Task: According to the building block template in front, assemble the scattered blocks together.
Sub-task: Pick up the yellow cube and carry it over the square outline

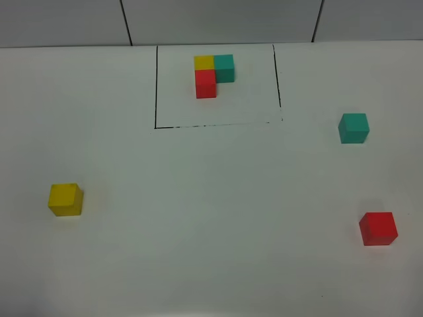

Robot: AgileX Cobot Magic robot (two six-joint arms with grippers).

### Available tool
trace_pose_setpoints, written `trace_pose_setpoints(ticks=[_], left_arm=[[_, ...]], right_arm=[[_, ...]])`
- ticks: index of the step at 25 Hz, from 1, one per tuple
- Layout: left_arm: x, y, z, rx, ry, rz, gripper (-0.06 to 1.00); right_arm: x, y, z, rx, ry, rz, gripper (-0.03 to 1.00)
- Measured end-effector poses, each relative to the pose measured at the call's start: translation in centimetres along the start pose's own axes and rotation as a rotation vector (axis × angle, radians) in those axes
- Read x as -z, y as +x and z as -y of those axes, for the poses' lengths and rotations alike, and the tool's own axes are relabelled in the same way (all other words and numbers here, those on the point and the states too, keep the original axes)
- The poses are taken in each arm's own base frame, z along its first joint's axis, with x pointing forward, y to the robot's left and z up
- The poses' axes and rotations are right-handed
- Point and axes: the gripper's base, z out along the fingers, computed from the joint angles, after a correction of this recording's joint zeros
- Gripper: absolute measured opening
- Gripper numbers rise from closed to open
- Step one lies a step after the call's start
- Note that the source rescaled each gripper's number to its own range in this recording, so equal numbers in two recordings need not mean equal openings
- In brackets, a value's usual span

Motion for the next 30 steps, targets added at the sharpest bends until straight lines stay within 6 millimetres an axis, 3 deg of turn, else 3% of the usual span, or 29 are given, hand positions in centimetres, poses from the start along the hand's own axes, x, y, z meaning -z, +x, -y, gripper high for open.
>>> trace_pose_setpoints(ticks=[19,23,26,30], left_arm=[[0.0,0.0,0.0,0.000,0.000,0.001,0.74],[-0.1,-1.3,-0.4,-0.022,-0.043,0.027,0.74],[-1.4,-2.9,-0.6,-0.038,-0.065,-0.007,0.74],[-5.1,-4.8,-0.5,-0.042,-0.063,-0.189,0.74]], right_arm=[[0.0,0.0,0.0,0.000,0.000,0.000,0.72],[0.0,0.0,0.0,0.000,0.000,0.000,0.72],[0.0,0.0,0.0,0.000,-0.001,0.000,0.72],[0.0,0.0,0.0,0.000,-0.001,0.000,0.72]])
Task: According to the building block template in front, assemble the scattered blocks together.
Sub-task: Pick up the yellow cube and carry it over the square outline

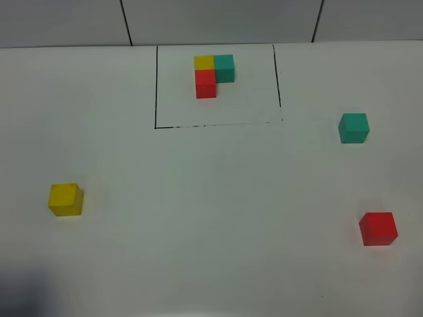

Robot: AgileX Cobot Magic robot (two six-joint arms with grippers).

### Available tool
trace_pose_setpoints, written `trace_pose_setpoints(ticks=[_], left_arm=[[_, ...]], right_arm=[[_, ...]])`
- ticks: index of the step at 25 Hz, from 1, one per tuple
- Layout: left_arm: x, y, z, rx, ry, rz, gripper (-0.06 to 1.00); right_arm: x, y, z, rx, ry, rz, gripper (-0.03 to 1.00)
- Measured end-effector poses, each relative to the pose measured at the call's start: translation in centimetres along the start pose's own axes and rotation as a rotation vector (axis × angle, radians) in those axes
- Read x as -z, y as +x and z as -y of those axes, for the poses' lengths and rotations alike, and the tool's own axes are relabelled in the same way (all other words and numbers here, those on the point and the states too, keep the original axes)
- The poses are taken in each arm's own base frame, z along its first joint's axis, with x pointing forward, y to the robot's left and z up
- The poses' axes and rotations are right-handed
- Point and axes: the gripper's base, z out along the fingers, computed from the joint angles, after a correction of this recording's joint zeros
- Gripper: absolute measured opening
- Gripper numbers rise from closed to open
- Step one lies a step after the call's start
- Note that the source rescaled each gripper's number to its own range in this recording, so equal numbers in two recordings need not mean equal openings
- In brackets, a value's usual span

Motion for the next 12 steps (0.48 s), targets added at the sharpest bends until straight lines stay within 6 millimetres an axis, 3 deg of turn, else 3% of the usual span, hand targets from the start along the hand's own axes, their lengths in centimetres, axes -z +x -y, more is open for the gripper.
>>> trace_pose_setpoints(ticks=[6,12], left_arm=[[-5.9,-4.9,0.5,0.089,0.018,-0.303,0.74],[-13.7,-8.4,1.0,0.089,0.029,-0.559,0.75]], right_arm=[[0.0,0.0,0.0,0.000,-0.002,0.000,0.72],[0.0,0.0,0.0,0.000,-0.002,0.000,0.72]])
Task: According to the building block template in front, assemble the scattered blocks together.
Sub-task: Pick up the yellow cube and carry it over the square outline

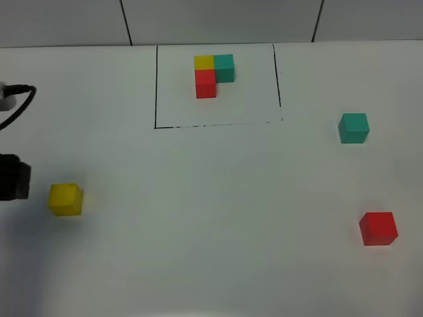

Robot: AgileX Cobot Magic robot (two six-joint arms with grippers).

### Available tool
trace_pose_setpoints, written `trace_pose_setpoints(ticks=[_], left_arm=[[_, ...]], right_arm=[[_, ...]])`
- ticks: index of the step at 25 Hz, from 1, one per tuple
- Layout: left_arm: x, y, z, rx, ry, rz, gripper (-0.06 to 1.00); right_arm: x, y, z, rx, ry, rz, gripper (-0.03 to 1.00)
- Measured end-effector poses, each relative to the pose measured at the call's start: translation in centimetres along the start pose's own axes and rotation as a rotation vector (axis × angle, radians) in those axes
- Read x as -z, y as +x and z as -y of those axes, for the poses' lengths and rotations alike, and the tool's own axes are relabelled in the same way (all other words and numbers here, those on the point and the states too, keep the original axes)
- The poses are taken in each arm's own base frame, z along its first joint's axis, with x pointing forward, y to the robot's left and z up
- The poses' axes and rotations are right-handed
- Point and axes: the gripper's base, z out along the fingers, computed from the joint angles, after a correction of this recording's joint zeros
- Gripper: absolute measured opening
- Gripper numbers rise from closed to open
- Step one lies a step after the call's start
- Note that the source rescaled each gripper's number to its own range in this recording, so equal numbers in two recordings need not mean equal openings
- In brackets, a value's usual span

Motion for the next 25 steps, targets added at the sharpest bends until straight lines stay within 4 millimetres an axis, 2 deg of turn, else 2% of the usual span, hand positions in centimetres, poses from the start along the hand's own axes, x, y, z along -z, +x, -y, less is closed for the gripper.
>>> trace_pose_setpoints(ticks=[3,8,13,19,25], left_arm=[[-2.1,-2.0,0.6,-0.009,0.005,-0.078,0.75],[-4.6,-3.9,2.3,-0.042,0.008,-0.149,0.75],[-6.6,-4.5,3.0,-0.047,0.014,-0.179,0.77],[-8.0,-4.8,3.1,-0.010,0.010,-0.186,0.94],[-10.1,-4.9,3.2,0.008,0.001,-0.227,0.96]], right_arm=[[0.0,0.0,0.0,-0.001,0.000,0.000,0.72],[0.0,0.0,0.0,-0.001,0.000,0.000,0.72],[0.0,0.0,0.0,-0.001,0.000,0.000,0.72],[0.0,0.0,0.0,-0.001,0.000,0.000,0.72],[0.0,0.0,0.0,0.000,0.000,0.000,0.72]])
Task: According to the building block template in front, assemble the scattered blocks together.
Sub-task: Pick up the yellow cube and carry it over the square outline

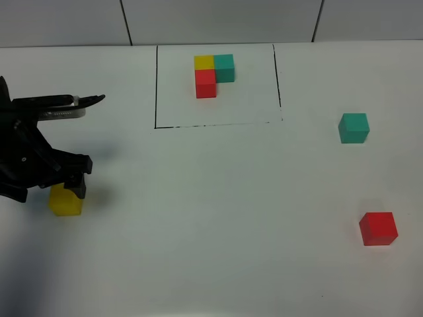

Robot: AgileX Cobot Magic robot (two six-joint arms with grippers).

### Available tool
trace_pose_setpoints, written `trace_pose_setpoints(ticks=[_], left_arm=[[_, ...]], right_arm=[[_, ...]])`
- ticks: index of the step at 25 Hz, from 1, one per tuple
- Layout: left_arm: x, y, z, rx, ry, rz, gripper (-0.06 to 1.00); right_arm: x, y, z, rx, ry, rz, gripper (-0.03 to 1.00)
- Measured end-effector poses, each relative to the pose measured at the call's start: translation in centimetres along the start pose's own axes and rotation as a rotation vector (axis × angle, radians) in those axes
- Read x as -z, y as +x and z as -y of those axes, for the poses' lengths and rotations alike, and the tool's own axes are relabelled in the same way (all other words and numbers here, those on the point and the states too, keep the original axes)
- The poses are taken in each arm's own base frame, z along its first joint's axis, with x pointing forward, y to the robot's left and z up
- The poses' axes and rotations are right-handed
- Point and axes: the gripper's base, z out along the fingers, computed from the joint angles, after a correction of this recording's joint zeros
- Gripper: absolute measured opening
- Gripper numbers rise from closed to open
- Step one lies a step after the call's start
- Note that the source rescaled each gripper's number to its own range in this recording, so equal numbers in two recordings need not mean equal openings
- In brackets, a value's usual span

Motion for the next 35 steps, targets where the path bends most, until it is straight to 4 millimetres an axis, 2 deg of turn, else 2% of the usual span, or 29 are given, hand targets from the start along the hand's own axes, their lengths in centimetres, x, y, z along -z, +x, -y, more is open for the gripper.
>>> trace_pose_setpoints(ticks=[13,16,18,20,22,24,31,35], left_arm=[[-3.8,-0.9,0.1,0.029,-0.009,-0.041,0.96],[-4.2,-1.0,0.1,0.029,-0.011,-0.050,0.92],[-4.2,-1.0,0.1,0.029,-0.011,-0.050,0.83],[-4.2,-1.0,0.1,0.029,-0.011,-0.050,0.66],[-4.2,-1.0,0.1,0.029,-0.011,-0.050,0.37],[-4.2,-0.9,0.1,0.029,-0.011,-0.053,0.01],[-4.0,-1.2,0.2,-0.007,-0.012,-0.058,0.00],[-2.9,-2.0,1.3,-0.150,-0.007,-0.051,0.00]], right_arm=[[0.0,0.0,0.0,-0.002,-0.001,0.000,0.72],[0.0,0.0,0.0,-0.002,-0.001,0.000,0.72],[0.0,0.0,0.0,-0.002,-0.001,0.000,0.72],[0.0,0.0,0.0,-0.002,-0.001,0.000,0.72],[0.0,0.0,0.0,-0.002,-0.001,0.000,0.72],[0.0,0.0,0.0,-0.002,-0.001,0.000,0.72],[0.0,0.0,0.0,-0.002,-0.001,0.000,0.72],[0.0,0.0,0.0,-0.002,-0.001,0.000,0.72]])
